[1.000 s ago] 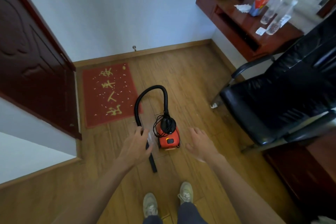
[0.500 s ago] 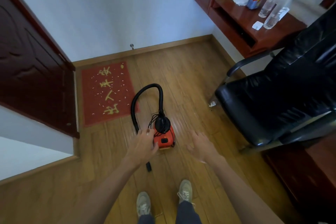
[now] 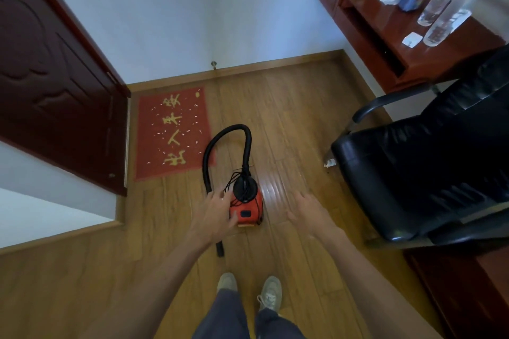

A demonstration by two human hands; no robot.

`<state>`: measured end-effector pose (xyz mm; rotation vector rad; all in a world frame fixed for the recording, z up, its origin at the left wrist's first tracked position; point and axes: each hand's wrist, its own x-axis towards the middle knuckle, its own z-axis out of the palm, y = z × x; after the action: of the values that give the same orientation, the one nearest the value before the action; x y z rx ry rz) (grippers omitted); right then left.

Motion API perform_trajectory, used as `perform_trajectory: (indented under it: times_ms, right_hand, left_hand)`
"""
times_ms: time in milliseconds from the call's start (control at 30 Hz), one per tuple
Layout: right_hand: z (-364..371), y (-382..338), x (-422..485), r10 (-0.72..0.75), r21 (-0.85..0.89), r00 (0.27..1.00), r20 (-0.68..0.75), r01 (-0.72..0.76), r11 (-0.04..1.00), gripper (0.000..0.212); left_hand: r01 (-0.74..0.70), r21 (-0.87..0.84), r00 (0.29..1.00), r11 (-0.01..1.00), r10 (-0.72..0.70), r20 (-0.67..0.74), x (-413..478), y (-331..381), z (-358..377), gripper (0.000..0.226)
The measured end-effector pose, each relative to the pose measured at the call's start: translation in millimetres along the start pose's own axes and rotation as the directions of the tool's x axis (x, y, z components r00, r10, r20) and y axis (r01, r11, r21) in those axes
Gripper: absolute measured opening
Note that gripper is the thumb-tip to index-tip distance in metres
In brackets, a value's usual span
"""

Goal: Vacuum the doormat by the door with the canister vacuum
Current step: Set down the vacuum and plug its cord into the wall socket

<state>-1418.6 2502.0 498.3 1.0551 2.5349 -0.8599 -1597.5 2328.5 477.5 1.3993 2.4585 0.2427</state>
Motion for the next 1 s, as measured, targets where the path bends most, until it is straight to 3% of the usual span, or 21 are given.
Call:
perform_trajectory:
  times_ms: [300, 433, 667, 833, 1000]
  right_hand:
    - [-3.0, -2.1, 45.9, -0.072, 0.006, 0.997, 0.038, 0.072, 0.997, 0.043]
    - [-8.4, -7.5, 76.1, -0.074, -0.012, 0.994, 0.075, 0.075, 0.997, 0.059]
    - [-17.9, -22.1, 130.7, -0.042, -0.032, 0.990, 0.137, 0.047, 0.998, 0.056]
    - [-13.3, -26.7, 154.7, -0.013, -0.022, 0.987, 0.159, 0.016, 1.000, 0.060]
    - [-1.8, -21.6, 168.5, 0.039, -0.066, 0.973, 0.226, -0.025, 0.998, 0.046]
  left_hand:
    - [0.062, -0.010, 0.998, 0.998, -0.062, 0.027, 28.0, -13.2, 10.2, 0.029]
    - [0.072, -0.064, 0.996, 0.995, -0.068, 0.064, 53.9, -27.0, 12.2, 0.041]
    - [0.112, -0.098, 0.991, 0.989, -0.104, 0.081, 96.6, -56.5, 10.5, 0.042]
    - [0.120, -0.130, 0.979, 0.984, -0.095, 0.182, 110.4, -72.6, 23.8, 0.045]
    - [0.118, -0.098, 0.968, 0.988, -0.093, 0.233, 115.0, -80.5, 40.5, 0.040]
